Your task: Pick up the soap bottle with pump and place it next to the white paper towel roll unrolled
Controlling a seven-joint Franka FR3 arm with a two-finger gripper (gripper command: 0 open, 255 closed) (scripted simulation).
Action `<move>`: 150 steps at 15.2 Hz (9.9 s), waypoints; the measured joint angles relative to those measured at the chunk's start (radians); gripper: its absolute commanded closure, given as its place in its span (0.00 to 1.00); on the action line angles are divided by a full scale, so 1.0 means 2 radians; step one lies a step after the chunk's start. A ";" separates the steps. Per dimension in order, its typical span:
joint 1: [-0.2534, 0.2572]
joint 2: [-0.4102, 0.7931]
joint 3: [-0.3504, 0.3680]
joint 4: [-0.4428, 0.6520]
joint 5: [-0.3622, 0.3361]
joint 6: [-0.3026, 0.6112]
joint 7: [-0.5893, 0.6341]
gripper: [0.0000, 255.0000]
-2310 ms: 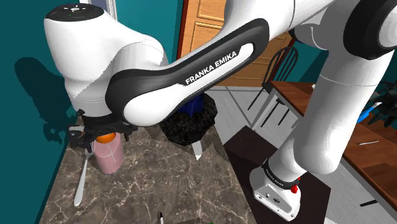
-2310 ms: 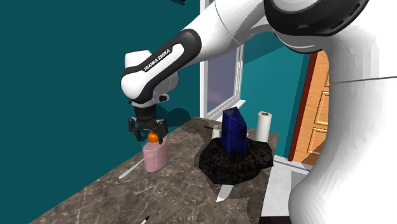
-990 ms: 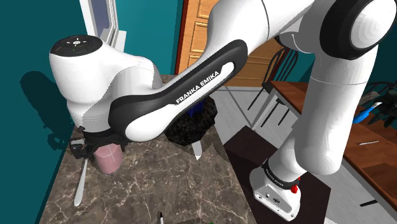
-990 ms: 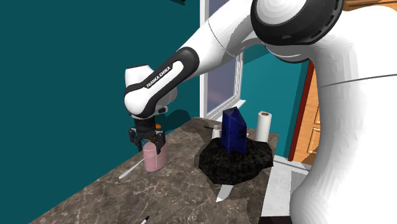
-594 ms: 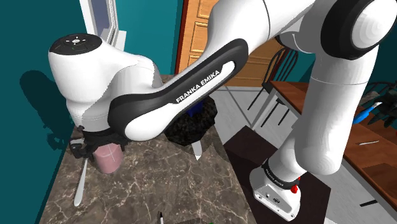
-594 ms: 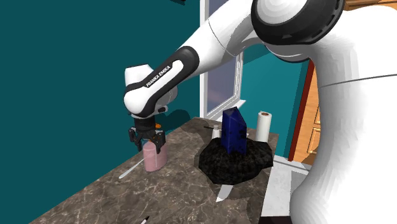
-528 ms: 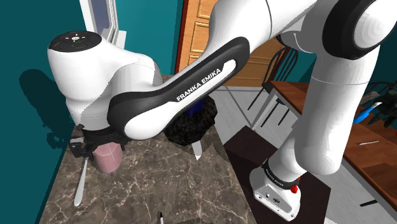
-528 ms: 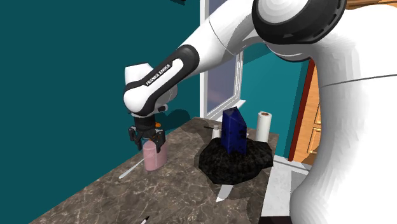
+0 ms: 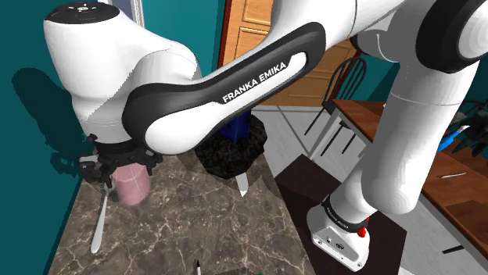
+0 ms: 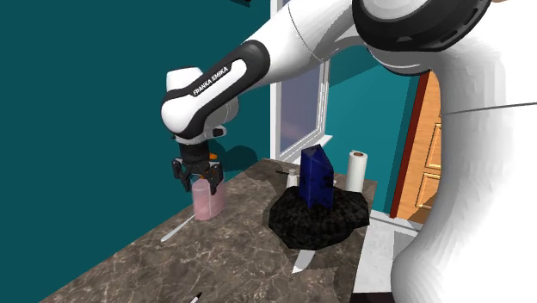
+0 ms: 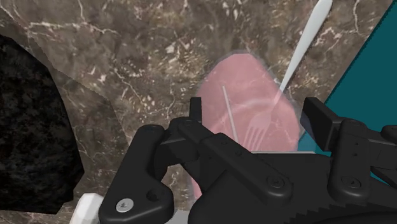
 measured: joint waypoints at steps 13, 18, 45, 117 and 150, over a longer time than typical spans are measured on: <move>-0.009 -0.032 0.014 0.053 0.035 -0.075 -0.027 1.00; -0.013 -0.045 0.019 0.073 0.047 -0.103 -0.036 1.00; 0.006 -0.040 0.025 0.258 0.050 -0.282 -0.054 1.00; -0.229 0.073 -0.111 0.180 0.029 -0.074 -0.390 1.00; -0.231 0.079 -0.114 0.150 0.023 -0.039 -0.384 0.00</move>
